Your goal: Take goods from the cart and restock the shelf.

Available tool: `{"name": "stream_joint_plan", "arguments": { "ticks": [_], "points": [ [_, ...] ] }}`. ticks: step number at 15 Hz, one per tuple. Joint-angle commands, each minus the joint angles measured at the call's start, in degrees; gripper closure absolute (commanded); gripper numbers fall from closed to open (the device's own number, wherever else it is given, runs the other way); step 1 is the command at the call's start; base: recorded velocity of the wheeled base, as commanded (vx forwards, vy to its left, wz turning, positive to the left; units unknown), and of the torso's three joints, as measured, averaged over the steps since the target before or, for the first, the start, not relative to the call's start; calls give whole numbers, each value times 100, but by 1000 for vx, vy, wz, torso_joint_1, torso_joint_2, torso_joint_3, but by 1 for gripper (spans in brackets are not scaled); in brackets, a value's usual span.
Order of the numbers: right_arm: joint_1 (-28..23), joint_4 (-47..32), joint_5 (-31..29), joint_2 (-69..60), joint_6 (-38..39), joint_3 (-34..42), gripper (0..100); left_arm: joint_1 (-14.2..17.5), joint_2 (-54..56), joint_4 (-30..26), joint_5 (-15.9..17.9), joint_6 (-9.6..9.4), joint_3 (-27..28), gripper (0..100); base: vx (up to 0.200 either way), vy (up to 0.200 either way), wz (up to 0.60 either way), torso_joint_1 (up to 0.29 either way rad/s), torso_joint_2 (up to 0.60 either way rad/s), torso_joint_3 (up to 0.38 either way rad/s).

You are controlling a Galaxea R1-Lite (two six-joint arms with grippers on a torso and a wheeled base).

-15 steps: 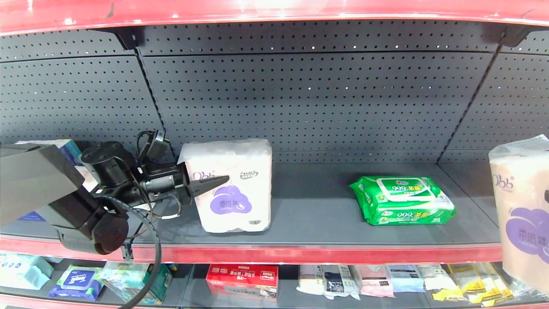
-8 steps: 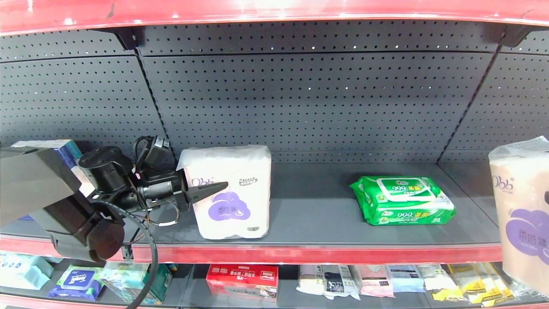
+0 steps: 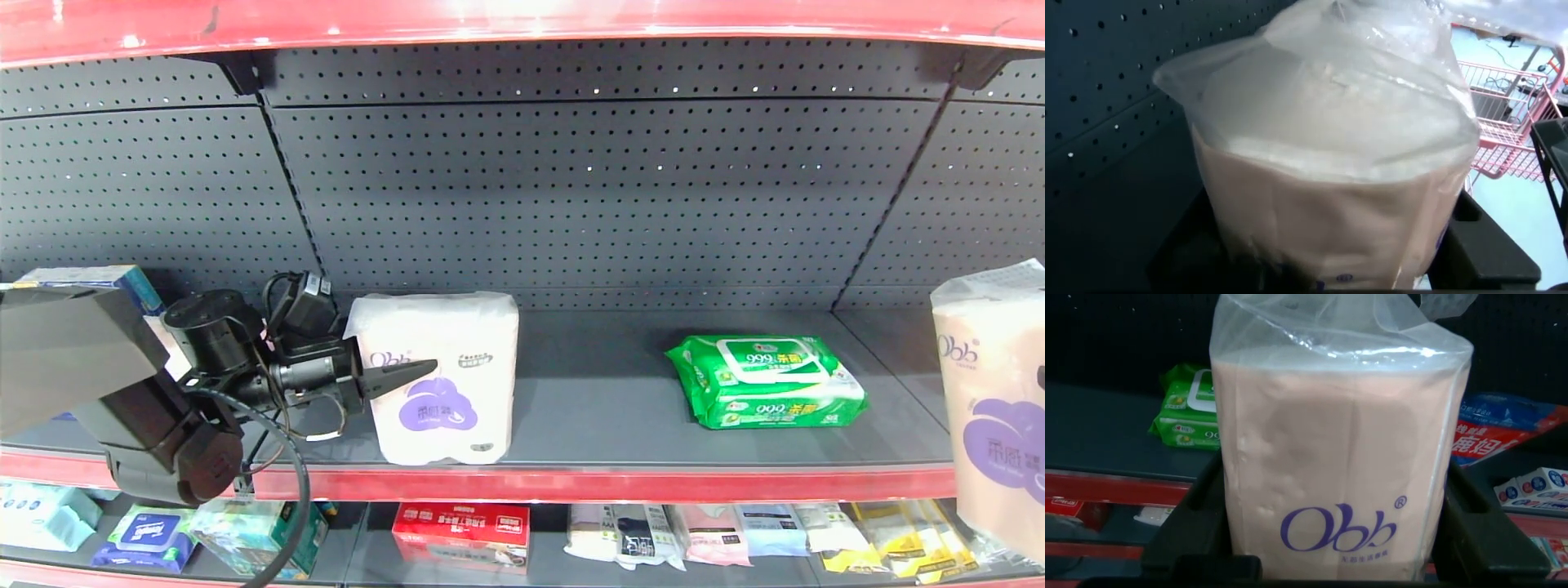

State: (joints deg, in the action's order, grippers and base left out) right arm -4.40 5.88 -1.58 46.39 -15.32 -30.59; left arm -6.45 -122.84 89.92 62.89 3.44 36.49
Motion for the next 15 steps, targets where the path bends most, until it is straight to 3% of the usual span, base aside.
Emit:
{"name": "stream_joint_plan", "arguments": {
  "ticks": [1, 15],
  "points": [
    [1, 1, 0, 2, -6, 0, 100, -6, -117, 8, 4, -10, 43, 100, 0, 0, 0, 0, 0, 0],
    [-8, 1, 0, 46, 3, 9, 100, -58, -214, 8, 21, -317, 69, 100, 0, 0, 0, 0, 0, 0]
  ]
}}
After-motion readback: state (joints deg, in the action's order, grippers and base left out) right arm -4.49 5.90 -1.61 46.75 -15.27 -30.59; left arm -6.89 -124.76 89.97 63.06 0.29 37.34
